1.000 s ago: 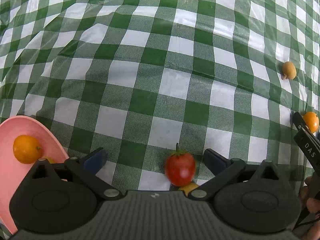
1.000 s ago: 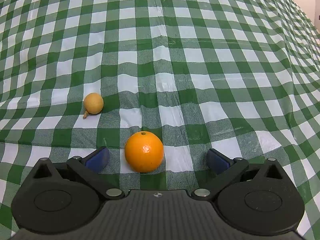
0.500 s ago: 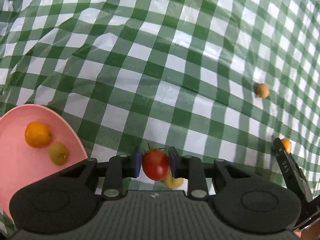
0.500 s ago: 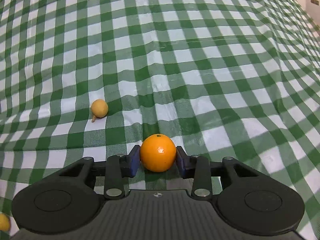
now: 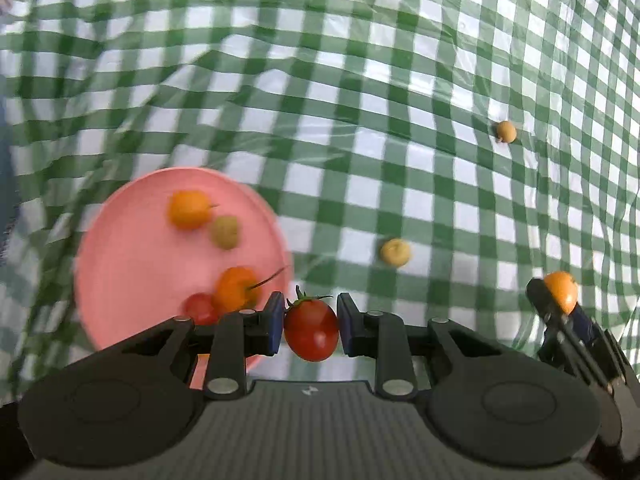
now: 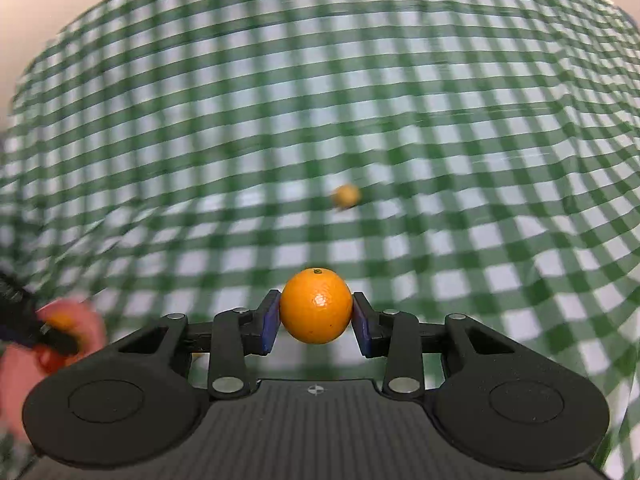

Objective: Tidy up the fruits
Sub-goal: 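Carry the red tomato and the orange over the pink plate with both tools, then open the left tool to drop the red tomato onto the plate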

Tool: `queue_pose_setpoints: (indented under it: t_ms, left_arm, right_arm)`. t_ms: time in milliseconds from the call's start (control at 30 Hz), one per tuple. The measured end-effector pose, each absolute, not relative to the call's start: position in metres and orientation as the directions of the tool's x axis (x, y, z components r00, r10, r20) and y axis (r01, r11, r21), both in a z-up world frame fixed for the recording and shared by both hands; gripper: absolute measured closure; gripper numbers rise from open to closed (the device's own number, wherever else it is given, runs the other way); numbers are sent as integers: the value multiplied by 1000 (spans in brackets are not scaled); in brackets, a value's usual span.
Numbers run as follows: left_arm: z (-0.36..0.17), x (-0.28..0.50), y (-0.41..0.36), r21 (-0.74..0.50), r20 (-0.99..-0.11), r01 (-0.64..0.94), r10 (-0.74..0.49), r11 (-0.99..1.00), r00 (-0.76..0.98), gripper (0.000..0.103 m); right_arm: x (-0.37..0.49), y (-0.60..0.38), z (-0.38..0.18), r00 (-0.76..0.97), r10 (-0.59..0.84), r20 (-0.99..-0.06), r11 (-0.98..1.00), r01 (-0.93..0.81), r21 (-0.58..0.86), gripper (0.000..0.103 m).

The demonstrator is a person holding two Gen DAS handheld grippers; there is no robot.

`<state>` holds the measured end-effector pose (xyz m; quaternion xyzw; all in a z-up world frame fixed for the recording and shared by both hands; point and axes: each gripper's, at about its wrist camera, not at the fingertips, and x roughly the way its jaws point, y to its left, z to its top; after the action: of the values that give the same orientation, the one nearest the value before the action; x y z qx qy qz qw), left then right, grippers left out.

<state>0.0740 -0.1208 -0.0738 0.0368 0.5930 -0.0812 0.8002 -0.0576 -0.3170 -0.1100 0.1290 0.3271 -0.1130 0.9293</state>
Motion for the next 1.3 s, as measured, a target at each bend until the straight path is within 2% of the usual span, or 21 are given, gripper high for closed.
queue_pose_setpoints:
  t_ms: [533,1100,1200,1233,1300]
  left_arm:
    - [-37,15,-8,-45,-935,93,-75,995,347,72]
    - [-30,11,54,-88,-916,40,-97,995,389,73]
    - [-38,26,56,-139,-914,45,-145,989,379,76]
    - [-43,35,56,-138,-916,37,-141,990,375,80]
    - [-46,51,61,-139,-911,30,-139,990,387,81]
  right_arm:
    - [-96,-166,-67,743,100,-661,986,17,168,64]
    - [-86,-104,-47,742,131,-657,991,-93,92,64]
    - [-76,-102,-52,740,133,-659,991,-100,88,64]
    - [-69,-101,-57,735,140,-664,990,-100,97,64]
    - [-55,-106,-66,718,131,-683,991,-72,115,64]
